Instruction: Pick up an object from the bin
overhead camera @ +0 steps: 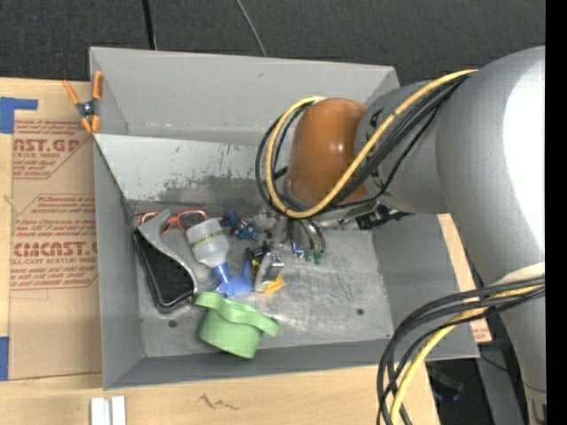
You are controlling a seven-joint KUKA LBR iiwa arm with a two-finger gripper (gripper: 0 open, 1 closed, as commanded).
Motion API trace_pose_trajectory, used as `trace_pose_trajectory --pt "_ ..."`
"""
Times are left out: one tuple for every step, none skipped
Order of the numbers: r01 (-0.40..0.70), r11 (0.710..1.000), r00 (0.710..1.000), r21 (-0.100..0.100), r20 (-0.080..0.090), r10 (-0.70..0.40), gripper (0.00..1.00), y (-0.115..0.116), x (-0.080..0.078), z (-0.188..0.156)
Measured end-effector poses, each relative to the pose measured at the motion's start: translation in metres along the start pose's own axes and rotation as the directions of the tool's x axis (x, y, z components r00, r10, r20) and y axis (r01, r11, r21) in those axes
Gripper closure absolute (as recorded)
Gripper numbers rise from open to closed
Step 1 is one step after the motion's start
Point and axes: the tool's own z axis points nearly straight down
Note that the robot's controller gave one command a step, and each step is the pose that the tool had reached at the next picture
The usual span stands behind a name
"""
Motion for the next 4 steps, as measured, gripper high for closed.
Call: trace_pose_trajectory --pt "-0.204 0.979 0.979 -0.008 0.015 0.204 1.0 0.008 -0.001 0.009" --pt "-0.204 0.979 0.979 -0.008 0.015 0.204 1.0 0.008 -0.001 0.009" --pt "-0.204 0.979 0.979 -0.007 0.014 0.204 1.0 0.008 -0.001 0.006" --pt "-0.202 0.979 0.979 -0.003 0.002 0.202 1.0 0.008 0.002 -0.006"
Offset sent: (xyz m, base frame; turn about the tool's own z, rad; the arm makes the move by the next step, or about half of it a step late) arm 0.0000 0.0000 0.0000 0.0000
